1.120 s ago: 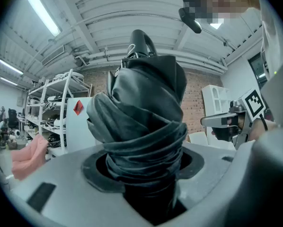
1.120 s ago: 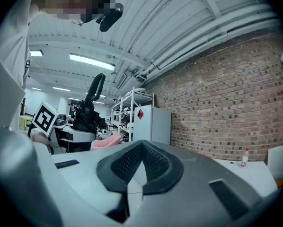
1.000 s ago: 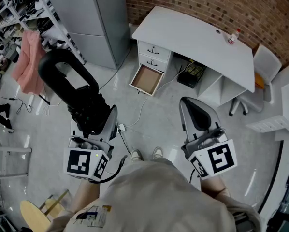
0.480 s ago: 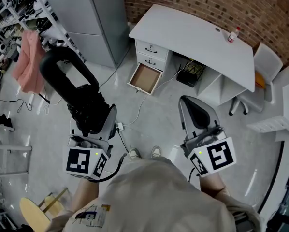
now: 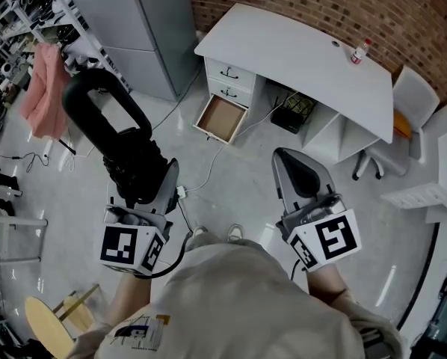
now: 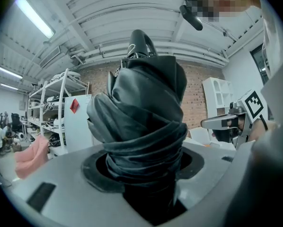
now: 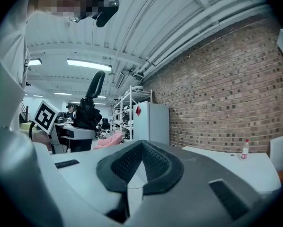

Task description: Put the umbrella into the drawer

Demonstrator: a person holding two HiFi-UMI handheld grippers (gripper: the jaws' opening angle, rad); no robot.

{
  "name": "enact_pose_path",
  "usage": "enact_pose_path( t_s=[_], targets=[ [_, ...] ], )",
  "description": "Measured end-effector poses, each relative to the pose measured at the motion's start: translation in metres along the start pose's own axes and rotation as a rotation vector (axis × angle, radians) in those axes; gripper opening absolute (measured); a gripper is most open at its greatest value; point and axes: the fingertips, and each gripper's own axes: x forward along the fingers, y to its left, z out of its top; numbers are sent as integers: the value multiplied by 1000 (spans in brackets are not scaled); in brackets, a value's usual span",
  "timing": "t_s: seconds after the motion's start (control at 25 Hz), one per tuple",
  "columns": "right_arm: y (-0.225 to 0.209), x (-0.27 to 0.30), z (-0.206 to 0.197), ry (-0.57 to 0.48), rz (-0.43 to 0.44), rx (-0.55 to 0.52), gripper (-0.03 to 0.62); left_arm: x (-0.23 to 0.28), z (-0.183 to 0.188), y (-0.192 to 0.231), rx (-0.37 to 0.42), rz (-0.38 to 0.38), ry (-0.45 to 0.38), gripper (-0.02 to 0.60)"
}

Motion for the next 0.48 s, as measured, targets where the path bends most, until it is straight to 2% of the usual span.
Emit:
enact_pose_path(
  t_s=[0.32, 0.48],
  targets=[
    [-14, -16, -15, 8, 17, 14, 6, 2, -9, -24, -9, 16, 12, 272],
    [-19, -19, -21, 9, 27, 38, 8, 7, -13, -25, 14, 29, 18, 273]
  ],
)
